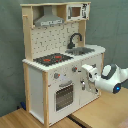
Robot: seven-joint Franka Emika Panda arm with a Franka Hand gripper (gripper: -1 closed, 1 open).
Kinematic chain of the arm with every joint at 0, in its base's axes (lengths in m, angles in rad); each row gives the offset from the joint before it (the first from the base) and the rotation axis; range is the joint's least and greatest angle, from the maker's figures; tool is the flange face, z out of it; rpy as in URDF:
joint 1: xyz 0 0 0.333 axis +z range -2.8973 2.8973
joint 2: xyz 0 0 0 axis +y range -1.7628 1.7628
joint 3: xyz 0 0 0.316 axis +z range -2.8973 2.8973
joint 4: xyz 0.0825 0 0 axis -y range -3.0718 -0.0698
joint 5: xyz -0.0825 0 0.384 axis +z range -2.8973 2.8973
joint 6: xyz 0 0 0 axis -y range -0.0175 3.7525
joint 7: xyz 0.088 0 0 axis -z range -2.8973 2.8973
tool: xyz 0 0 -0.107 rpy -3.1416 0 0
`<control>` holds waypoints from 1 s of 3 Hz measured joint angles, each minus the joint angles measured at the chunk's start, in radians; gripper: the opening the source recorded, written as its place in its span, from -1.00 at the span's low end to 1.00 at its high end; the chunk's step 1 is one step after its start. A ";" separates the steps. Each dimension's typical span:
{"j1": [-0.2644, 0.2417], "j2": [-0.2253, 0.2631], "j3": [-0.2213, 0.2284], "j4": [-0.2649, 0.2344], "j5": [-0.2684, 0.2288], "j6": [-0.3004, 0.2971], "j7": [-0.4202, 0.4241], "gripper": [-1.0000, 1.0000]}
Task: Play with the kitchen
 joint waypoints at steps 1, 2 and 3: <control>0.022 -0.002 -0.005 0.008 0.000 -0.035 -0.099 1.00; 0.068 -0.002 -0.042 0.019 0.000 -0.095 -0.174 1.00; 0.117 -0.002 -0.081 0.032 0.000 -0.134 -0.255 1.00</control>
